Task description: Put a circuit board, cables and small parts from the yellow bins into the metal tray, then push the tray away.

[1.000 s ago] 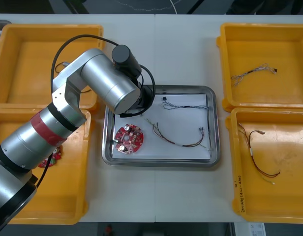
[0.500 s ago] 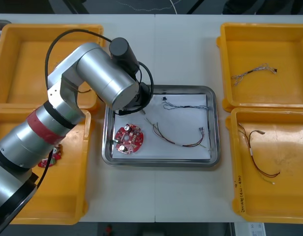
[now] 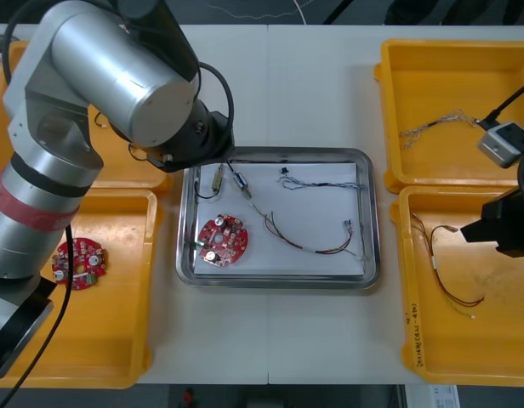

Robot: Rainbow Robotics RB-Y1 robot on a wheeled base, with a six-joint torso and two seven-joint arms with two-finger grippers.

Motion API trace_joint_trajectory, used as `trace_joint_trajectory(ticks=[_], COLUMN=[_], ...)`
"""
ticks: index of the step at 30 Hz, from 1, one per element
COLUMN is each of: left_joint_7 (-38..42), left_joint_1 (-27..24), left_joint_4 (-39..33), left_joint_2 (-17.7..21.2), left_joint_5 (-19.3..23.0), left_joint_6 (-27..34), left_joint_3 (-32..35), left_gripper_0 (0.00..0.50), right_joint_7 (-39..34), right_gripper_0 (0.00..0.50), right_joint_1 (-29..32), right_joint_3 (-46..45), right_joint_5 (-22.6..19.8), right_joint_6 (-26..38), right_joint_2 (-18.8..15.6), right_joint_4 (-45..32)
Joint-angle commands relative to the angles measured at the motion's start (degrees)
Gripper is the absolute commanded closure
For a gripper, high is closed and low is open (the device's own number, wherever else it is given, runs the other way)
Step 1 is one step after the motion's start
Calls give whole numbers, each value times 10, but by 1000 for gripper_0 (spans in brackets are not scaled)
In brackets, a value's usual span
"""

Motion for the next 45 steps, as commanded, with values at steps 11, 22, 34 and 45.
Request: trace_joint_trajectory(ticks=[11,22,34,45], left_joint_7=[-31,-123,-242,-288], left_joint_1=[108,228,325,330], left_joint_4=[-189,-229,-225,-170], left_joint_2=[128,215,246,249], left_joint_5=[124,220,213,185], left_joint_6=[63,63,63,63], left_joint_3=[174,288,372,375], left_gripper_0=[0,0,0,0], right_joint_7=[37,142,187,185], right_gripper_0=[0,0,0,0], right_joint_1=[-194,-259,-308,-321], right_joint_3=[293,468,619,711], right_joint_5=[26,166,228,302], right_joint_6=[2,-9,-101,-148], right_joint_2=[0,78,139,169], right_joint_4=[-46,-34,70,133])
